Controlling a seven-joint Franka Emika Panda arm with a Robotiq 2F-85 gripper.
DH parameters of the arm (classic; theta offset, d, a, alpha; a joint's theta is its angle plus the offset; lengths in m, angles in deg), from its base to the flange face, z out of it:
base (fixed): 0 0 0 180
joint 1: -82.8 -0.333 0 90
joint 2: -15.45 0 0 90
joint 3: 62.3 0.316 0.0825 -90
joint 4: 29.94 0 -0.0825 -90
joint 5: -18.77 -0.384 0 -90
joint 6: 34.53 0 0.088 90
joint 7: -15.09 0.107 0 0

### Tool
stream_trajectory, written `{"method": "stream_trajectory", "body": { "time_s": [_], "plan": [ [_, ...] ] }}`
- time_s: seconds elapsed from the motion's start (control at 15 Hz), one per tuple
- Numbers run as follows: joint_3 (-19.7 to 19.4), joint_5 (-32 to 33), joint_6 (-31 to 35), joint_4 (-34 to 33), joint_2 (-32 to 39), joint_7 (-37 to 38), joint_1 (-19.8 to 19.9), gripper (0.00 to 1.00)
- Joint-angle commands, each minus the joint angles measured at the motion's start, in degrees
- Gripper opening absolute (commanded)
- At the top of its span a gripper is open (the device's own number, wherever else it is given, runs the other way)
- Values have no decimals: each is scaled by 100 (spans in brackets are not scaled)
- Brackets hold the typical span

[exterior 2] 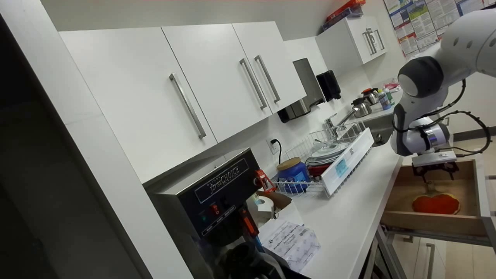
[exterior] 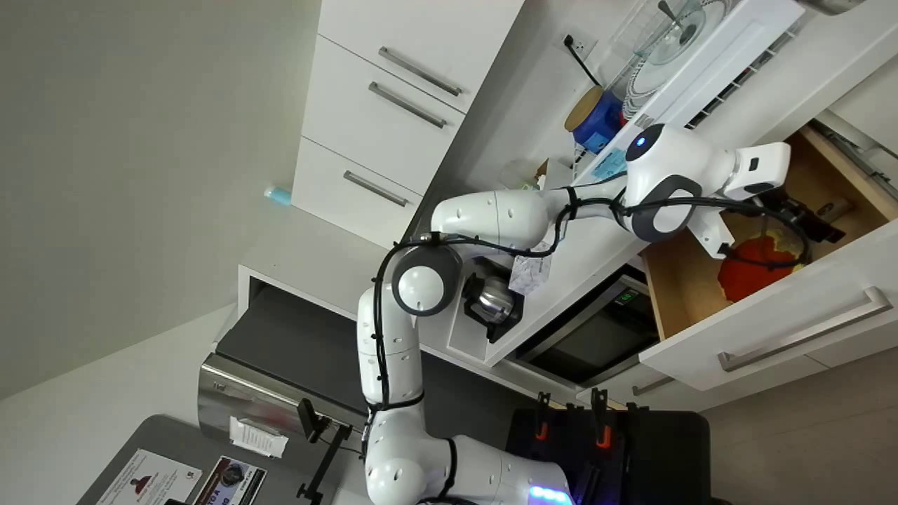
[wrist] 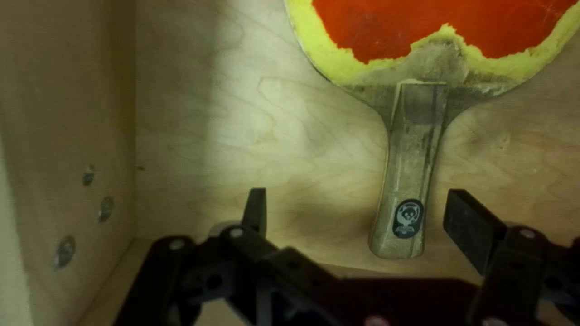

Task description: Remove the racket from the drawer and put it on the kitchen counter

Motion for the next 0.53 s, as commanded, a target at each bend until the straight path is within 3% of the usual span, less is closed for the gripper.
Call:
{"method": "stream_trajectory", "body": {
  "time_s": [0.0, 0.47],
  "plan": [
    [-401, -41, -681, -423, 156, 564, -398, 100],
    [-791, 71, -1302, -923, 433, 1206, -855, 100]
  ]
}}
